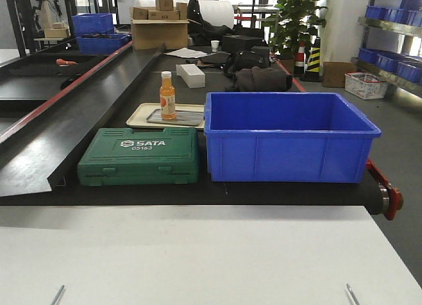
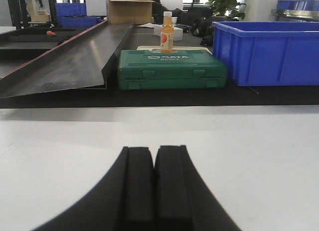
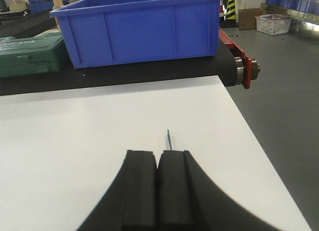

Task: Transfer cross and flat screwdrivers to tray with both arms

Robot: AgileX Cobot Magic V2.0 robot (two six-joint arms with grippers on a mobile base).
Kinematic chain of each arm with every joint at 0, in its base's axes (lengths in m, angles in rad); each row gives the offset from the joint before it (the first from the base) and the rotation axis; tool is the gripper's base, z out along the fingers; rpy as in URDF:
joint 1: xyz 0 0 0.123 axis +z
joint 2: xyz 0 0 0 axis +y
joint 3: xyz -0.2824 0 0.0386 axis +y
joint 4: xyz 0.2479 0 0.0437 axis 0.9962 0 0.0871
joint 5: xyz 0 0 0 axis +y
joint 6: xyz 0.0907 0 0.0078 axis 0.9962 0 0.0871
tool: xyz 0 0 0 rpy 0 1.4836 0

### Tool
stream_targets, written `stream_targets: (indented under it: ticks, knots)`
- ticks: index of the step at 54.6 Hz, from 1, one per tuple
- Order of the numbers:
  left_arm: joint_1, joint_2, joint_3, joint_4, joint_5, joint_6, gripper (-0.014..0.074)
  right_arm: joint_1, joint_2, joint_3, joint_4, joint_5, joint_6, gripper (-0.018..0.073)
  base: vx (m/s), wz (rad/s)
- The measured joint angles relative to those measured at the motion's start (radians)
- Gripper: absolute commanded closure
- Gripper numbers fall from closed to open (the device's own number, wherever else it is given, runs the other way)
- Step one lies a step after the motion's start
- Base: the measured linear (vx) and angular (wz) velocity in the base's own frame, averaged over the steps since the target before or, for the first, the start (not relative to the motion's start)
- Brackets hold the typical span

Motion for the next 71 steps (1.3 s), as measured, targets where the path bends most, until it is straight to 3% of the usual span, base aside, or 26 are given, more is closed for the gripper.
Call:
stream_targets:
  ticks: [17, 27, 37, 47, 55, 61, 64, 71]
  knots:
    - [0.0, 0.0, 0.0, 0.0, -0.134, 0.0, 0.0602, 0.0, 0.0, 0.0, 0.003, -0.035, 0.0, 0.0567, 0.0, 0.0]
    - [0.0, 0.0, -0.006, 0.0, -0.308, -0.001, 0.0598, 0.0, 0.0, 0.0, 0.007, -0.229, 0.001, 0.0566, 0.0, 0.0]
    - [0.0, 0.023, -0.143, 0.0, -0.265, -0.001, 0.0562, 0.0, 0.043, -0.108, 0.007, -0.213, 0.004, 0.0559, 0.0, 0.0]
    - [0.0, 0.179, -0.32, 0.0, -0.162, 0.024, 0.045, 0.0, 0.221, -0.292, 0.006, -0.148, -0.049, 0.0525, 0.0, 0.0]
    - [0.0, 0.325, -0.338, 0.0, -0.131, 0.032, 0.032, 0.0, 0.377, -0.319, 0.006, -0.109, -0.068, 0.0442, 0.0, 0.0]
    - [0.0, 0.434, -0.338, 0.0, -0.102, 0.032, 0.0234, 0.0, 0.488, -0.319, 0.011, -0.09, -0.071, 0.0328, 0.0, 0.0]
    - [0.0, 0.493, -0.338, 0.0, -0.089, 0.032, 0.0211, 0.0, 0.575, -0.319, 0.011, -0.075, -0.071, 0.0227, 0.0, 0.0]
    - [0.0, 0.583, -0.338, 0.0, -0.072, 0.03, 0.0207, 0.0, 0.709, -0.319, 0.011, -0.071, -0.071, 0.0142, 0.0, 0.0]
